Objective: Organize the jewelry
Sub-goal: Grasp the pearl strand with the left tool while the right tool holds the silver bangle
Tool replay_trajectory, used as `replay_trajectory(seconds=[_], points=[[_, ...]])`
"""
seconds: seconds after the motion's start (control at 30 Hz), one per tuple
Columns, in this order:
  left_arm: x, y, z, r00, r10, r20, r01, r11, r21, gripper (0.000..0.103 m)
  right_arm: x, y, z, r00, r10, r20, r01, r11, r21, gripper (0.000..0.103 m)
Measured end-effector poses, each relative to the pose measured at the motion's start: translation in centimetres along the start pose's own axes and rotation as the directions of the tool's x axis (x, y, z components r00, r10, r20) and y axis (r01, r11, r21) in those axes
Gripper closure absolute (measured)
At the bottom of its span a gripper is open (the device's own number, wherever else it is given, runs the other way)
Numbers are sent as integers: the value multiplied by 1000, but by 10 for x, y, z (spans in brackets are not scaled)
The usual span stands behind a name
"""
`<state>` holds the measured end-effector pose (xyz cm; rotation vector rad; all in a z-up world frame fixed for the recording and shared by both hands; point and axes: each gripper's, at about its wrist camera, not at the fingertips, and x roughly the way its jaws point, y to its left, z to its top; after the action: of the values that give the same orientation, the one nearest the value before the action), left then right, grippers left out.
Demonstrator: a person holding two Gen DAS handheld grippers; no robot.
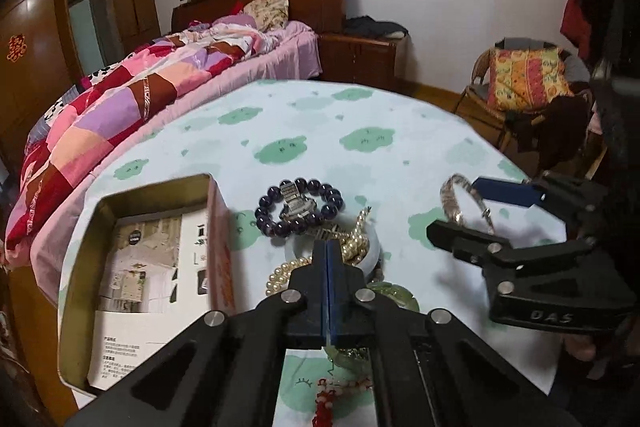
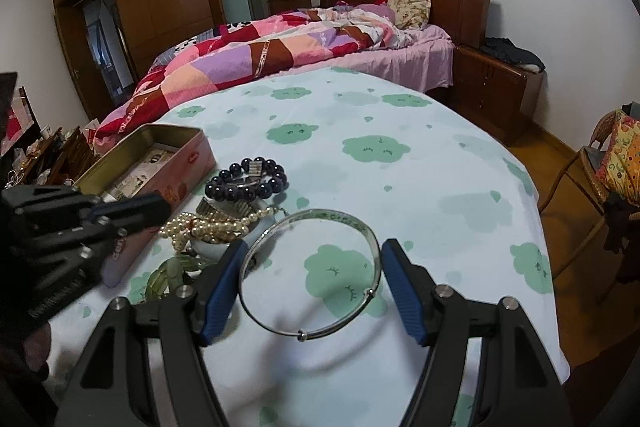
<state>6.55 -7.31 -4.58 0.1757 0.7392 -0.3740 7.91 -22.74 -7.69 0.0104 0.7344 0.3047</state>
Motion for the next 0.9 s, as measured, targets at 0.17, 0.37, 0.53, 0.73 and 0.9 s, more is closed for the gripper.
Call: replay_trajectory(seconds=[0.17, 0.37, 0.53, 0.73, 0.9], points=[[7, -1, 1, 999, 51, -6, -51, 999, 17, 103, 0, 1, 0, 1000, -1, 0, 1, 1000, -4, 33], [23, 2, -5, 996, 76, -44, -76, 997, -2, 36, 0, 1, -1, 1000, -3, 0, 3, 1000, -4, 33], [26, 2, -5, 998, 52, -29, -52, 999, 10, 36, 1, 0, -2, 1000, -5, 0, 5, 1000, 2, 32], [43, -4, -8, 996, 35, -81, -30, 998, 53, 50, 1, -2, -2, 1000, -4, 2, 4, 1000, 3, 32], [40, -3, -7, 996, 24, -83, -20, 998, 52, 89, 0, -1, -2, 1000, -4, 2, 4, 1000, 2, 32]])
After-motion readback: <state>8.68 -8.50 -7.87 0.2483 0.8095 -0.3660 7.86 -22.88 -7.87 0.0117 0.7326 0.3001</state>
